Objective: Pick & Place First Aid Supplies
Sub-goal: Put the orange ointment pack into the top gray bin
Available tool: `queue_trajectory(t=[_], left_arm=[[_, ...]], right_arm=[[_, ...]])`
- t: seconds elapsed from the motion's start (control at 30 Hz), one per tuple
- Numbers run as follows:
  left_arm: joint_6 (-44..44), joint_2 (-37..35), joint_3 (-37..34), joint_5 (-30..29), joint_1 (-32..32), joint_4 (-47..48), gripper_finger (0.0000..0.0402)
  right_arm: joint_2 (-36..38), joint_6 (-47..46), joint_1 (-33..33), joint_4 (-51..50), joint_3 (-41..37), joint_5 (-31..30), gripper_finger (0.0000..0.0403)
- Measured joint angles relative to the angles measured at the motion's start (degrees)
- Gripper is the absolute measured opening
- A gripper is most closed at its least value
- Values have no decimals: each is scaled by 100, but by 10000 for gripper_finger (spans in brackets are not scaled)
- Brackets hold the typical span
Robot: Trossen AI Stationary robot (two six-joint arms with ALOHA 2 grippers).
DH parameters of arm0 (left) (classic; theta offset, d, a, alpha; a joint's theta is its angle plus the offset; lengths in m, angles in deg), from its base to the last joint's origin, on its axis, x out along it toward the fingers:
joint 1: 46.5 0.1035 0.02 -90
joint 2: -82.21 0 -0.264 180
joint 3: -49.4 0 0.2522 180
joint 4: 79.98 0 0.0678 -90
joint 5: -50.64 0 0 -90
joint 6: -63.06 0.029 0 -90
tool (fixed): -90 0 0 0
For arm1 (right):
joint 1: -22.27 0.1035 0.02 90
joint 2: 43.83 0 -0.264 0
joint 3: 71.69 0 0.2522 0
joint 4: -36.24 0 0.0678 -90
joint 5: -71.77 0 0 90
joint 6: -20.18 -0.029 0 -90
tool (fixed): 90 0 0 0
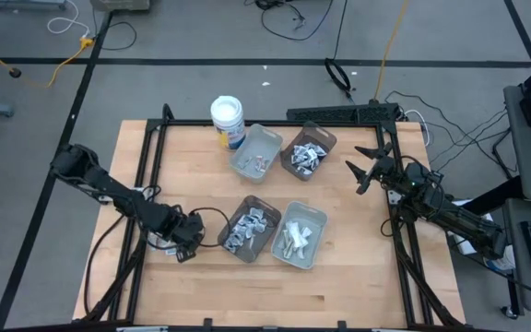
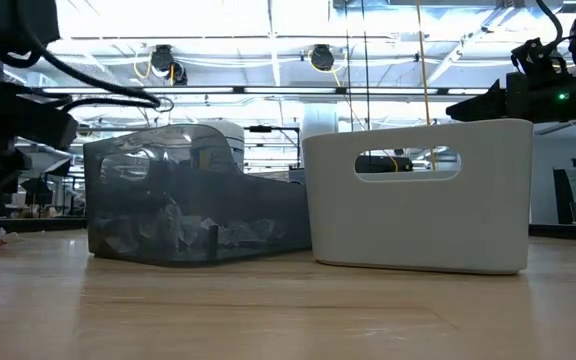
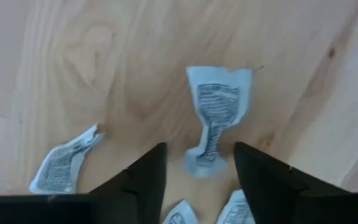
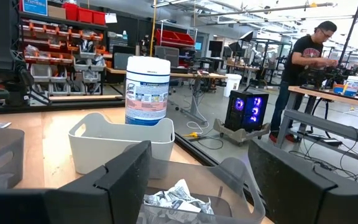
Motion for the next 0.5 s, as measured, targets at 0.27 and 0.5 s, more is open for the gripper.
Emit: queue_trajectory(t=[0.27,0.5], left_arm=[[-156,-15,-115,-136,0,-6,29],[-122,-128,-83,-52,80,28,7]], right_arm=[[0,0,0,0,0,0,263],[0,0,1,0,1,1,263]])
